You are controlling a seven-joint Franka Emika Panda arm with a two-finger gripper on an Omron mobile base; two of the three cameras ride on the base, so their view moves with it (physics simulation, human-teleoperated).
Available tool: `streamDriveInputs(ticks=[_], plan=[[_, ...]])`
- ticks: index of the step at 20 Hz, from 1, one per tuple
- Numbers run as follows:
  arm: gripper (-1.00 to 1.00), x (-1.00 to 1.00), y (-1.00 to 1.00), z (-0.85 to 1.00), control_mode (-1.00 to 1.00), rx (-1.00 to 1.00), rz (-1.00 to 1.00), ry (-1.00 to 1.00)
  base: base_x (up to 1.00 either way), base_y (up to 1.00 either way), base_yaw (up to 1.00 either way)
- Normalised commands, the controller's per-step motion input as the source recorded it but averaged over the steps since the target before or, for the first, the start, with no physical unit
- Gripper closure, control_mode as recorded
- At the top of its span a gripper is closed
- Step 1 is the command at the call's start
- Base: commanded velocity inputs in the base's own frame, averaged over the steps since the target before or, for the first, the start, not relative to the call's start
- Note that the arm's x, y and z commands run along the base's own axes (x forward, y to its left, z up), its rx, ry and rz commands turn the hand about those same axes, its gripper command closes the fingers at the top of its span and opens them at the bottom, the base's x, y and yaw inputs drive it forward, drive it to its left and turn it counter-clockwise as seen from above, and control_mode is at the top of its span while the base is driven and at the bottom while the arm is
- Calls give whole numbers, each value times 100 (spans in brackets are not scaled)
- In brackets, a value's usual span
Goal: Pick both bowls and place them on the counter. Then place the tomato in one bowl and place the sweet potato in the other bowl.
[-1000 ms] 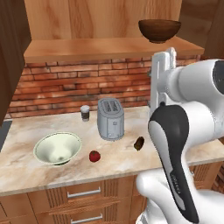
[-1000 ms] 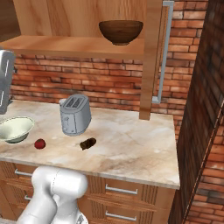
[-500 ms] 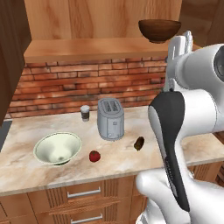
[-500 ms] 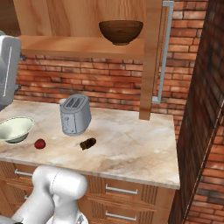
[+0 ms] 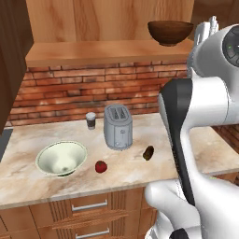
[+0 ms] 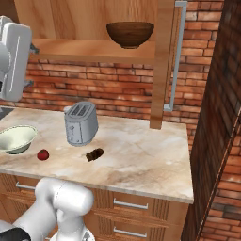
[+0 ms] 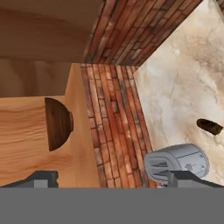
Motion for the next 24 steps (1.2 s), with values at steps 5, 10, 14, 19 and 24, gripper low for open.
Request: streamDriveInputs(ticks=[5, 10, 14, 19, 24], plan=[[-100, 23, -33, 7, -100, -4, -8, -2, 0, 0, 0], [-100, 33, -30, 4, -100, -3, -3, 0, 0, 0, 0], [-100, 44, -24, 1, -100, 0, 0, 0, 0, 0, 0], [-100, 51, -18, 1, -100, -1, 0, 0, 0, 0, 0], [-100, 56, -10, 4, -100, 0, 0, 0, 0, 0, 0]])
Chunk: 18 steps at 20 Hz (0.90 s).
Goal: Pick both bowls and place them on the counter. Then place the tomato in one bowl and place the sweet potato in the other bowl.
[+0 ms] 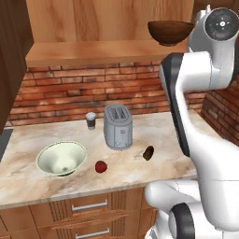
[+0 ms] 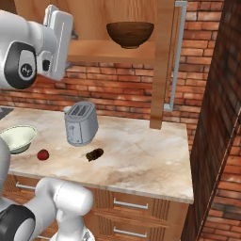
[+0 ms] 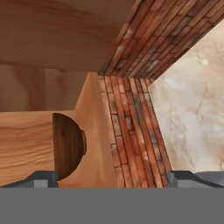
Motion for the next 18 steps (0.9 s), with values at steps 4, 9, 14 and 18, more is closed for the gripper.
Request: streamDriveInputs(ticks=[4, 9, 14, 18], plan=[[-100, 57, -1, 9, -100, 0, 0, 2, 0, 0, 0], [-100, 55, 0, 7, -100, 0, 0, 2, 0, 0, 0], [-100, 52, 0, 0, -100, 0, 0, 0, 0, 0, 0], [-100, 50, 0, 0, -100, 0, 0, 0, 0, 0, 0]])
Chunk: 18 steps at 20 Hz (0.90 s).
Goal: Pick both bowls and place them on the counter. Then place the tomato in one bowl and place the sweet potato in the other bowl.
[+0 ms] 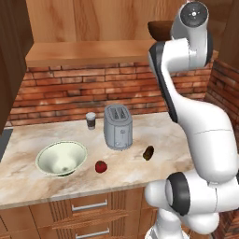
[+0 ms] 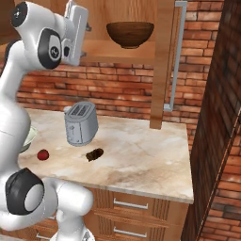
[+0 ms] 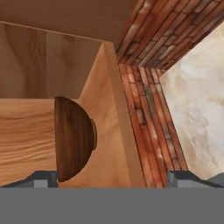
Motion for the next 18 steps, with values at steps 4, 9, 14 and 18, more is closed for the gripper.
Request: streamDriveInputs(ticks=[4, 9, 14, 18], plan=[[-100, 43, -2, 1, -100, 0, -1, 0, 0, 0, 0], [-100, 41, -8, 0, -100, 0, 0, 0, 0, 0, 0], [-100, 40, -8, 1, -100, 0, 0, 0, 0, 0, 0], [-100, 38, -5, 10, -100, 0, 0, 6, 0, 0, 0]])
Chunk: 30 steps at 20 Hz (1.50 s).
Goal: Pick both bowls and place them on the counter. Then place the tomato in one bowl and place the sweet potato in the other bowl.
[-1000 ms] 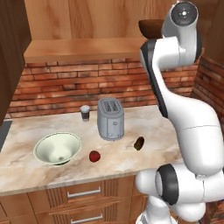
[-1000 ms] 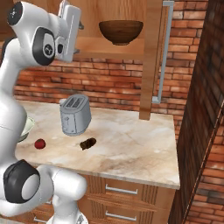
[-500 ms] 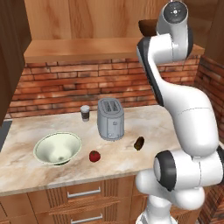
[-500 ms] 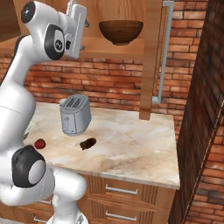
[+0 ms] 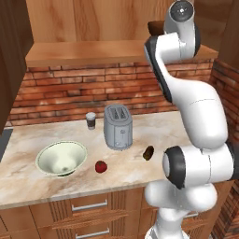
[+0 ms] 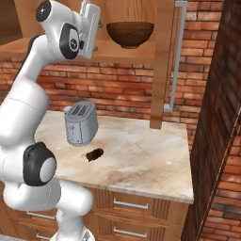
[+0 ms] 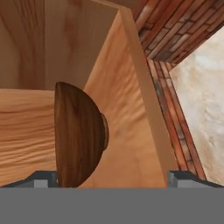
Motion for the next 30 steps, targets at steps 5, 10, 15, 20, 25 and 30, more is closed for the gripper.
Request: streamDriveInputs(ticks=[5, 10, 15, 20, 25, 30], plan=[[-100, 43, -1, 6, -100, 0, -14, 3, 0, 0, 0], [-100, 31, 0, 3, -100, 0, -16, 0, 0, 0, 0], [-100, 29, 0, 0, -100, 2, -10, 0, 0, 0, 0], [-100, 34, -12, 0, -100, 2, -1, 2, 0, 0, 0], [-100, 22, -12, -2, -100, 8, 0, 8, 0, 0, 0], [-100, 25, -12, -2, -100, 9, 0, 3, 0, 0, 0]])
